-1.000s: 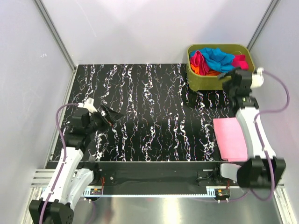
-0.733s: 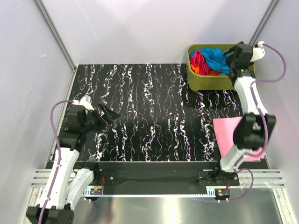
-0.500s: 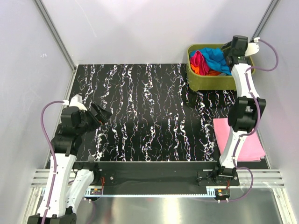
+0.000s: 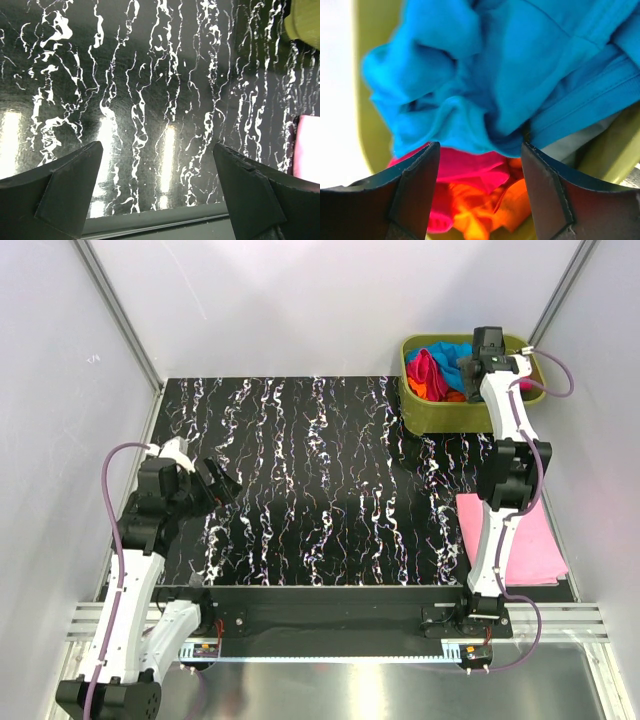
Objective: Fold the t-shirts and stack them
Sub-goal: Grab the tshirt from the pile
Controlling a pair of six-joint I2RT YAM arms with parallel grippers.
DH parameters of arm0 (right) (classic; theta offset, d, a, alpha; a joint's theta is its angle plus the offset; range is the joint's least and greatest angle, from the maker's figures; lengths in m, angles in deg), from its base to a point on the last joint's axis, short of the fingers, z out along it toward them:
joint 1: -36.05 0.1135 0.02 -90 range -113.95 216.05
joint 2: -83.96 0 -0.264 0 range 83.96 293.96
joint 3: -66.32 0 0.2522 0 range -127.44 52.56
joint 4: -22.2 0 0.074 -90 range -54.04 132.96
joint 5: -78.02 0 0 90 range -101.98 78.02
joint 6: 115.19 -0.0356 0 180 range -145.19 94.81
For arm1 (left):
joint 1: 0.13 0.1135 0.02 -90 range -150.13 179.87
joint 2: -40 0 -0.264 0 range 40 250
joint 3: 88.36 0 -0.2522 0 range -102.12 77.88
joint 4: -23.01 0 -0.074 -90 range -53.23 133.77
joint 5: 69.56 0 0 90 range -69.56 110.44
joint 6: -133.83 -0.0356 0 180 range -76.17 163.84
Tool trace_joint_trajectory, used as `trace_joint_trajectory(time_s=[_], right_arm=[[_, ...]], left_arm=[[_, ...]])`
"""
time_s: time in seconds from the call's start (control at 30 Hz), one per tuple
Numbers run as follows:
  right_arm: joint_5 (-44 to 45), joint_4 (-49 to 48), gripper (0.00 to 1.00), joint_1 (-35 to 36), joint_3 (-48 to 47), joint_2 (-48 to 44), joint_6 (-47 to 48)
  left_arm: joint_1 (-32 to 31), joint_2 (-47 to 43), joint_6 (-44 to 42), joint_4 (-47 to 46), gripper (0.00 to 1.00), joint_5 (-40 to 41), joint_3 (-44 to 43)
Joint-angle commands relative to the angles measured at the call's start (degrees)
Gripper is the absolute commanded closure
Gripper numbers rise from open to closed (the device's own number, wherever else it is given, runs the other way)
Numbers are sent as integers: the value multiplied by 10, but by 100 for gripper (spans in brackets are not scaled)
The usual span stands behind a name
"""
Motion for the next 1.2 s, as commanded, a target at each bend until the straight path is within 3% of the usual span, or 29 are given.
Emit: trace_joint_trajectory(time_s=[0.0,0.2,0.3,0.43,0.47,0.53,1.17], right_arm=[[27,19,28,2,-40,22,-26],[38,29,31,2,-92,59,17],[40,28,42,1,-105,70,37],[33,17,72,1,-114,78,60],[32,15,89,1,-119,79,65],[37,6,99,1,-139,81,81],[70,-125,100,-3,-317,57,285]], left_arm=[[1,7,-27,-10,1,23,-34],[2,11,-40,-3,1,46,-24],[2,12,-42,0,1,47,-24],[2,14,-44,0,1,45,-27],[1,12,-46,1,1,45,-27],[1,8,-48,1,1,44,-26],[-20,-42,-56,2,1,52,-7]])
